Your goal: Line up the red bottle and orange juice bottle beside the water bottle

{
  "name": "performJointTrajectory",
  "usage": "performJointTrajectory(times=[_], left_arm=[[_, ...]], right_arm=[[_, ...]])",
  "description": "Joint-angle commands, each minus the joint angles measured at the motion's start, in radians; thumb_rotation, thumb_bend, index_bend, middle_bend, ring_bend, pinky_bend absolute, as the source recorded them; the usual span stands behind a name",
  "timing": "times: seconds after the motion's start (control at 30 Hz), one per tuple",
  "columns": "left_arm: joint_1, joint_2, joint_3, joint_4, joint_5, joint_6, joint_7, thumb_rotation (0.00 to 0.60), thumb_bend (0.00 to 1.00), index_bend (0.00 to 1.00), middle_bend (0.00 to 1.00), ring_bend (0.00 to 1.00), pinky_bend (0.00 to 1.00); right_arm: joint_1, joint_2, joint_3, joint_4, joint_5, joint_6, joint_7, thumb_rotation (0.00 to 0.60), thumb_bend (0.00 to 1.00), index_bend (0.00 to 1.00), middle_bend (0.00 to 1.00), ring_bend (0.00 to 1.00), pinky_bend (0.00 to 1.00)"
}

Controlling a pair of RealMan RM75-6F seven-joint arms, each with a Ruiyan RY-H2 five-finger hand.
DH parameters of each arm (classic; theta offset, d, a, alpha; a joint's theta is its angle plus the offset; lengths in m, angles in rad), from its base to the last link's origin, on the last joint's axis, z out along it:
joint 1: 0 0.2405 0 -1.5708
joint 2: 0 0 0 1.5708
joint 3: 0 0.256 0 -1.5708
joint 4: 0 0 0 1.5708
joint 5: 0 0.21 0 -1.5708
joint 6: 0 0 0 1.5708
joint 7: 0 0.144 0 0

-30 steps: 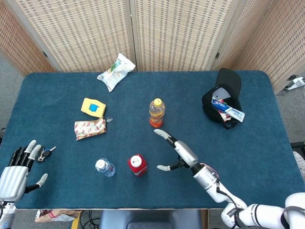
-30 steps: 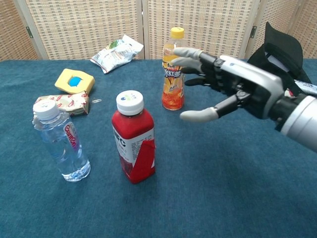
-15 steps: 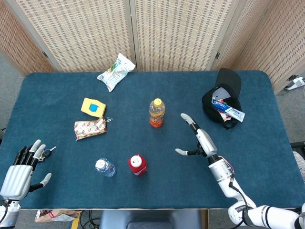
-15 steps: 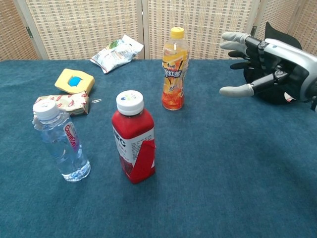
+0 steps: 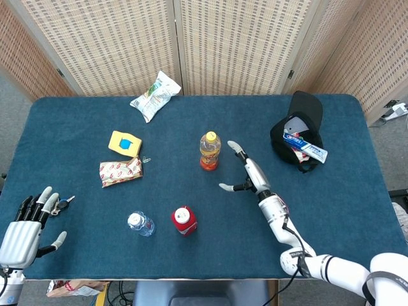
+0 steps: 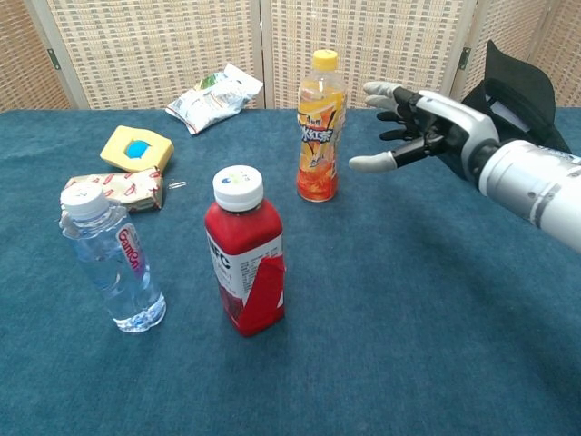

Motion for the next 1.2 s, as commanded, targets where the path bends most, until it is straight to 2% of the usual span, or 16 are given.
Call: performJointTrajectory(times=[0.03, 0.27, 0.47, 0.6, 0.83, 1.03, 1.2], left_arm=[[0.001, 0.002, 0.000, -0.006, 0.001, 0.002, 0.005, 0.600, 0.24, 0.00, 0.00, 0.00, 0.00], [0.006, 0.003, 0.002, -0.012, 0.000, 0.008, 0.013, 0.600, 0.24, 0.00, 0.00, 0.00, 0.00], [0.007, 0.012, -0.002, -0.016, 0.000, 0.014, 0.015, 0.600, 0.24, 0.00, 0.00, 0.00, 0.00], [0.012, 0.015, -0.001, -0.017, -0.001, 0.021, 0.015, 0.600, 0.24, 0.00, 0.00, 0.00, 0.00], [0.018, 0.015, 0.002, -0.013, -0.005, 0.022, 0.010, 0.600, 0.24, 0.00, 0.00, 0.00, 0.00], [0.021, 0.018, 0.001, -0.012, -0.003, 0.027, 0.009, 0.600, 0.24, 0.00, 0.00, 0.00, 0.00], [0.023, 0.018, 0.002, -0.012, -0.002, 0.030, 0.006, 0.600, 0.24, 0.00, 0.00, 0.00, 0.00]], right_arm=[[0.045, -0.048, 0.041, 0.062, 0.028, -0.043, 0.009, 0.600, 0.00, 0.00, 0.01, 0.00, 0.11], [0.119, -0.110, 0.094, 0.169, 0.047, -0.109, 0.030, 0.600, 0.00, 0.00, 0.02, 0.00, 0.11], [0.166, -0.161, 0.130, 0.260, 0.066, -0.145, 0.056, 0.600, 0.00, 0.00, 0.07, 0.01, 0.11], [0.185, -0.189, 0.140, 0.307, 0.064, -0.152, 0.077, 0.600, 0.14, 0.01, 0.14, 0.08, 0.12], [0.214, -0.242, 0.161, 0.394, 0.068, -0.155, 0.110, 0.600, 0.33, 0.23, 0.28, 0.21, 0.24], [0.226, -0.272, 0.169, 0.446, 0.058, -0.145, 0.146, 0.600, 0.37, 0.38, 0.36, 0.30, 0.31], [0.210, -0.266, 0.162, 0.439, 0.037, -0.115, 0.173, 0.600, 0.42, 0.48, 0.42, 0.35, 0.38]])
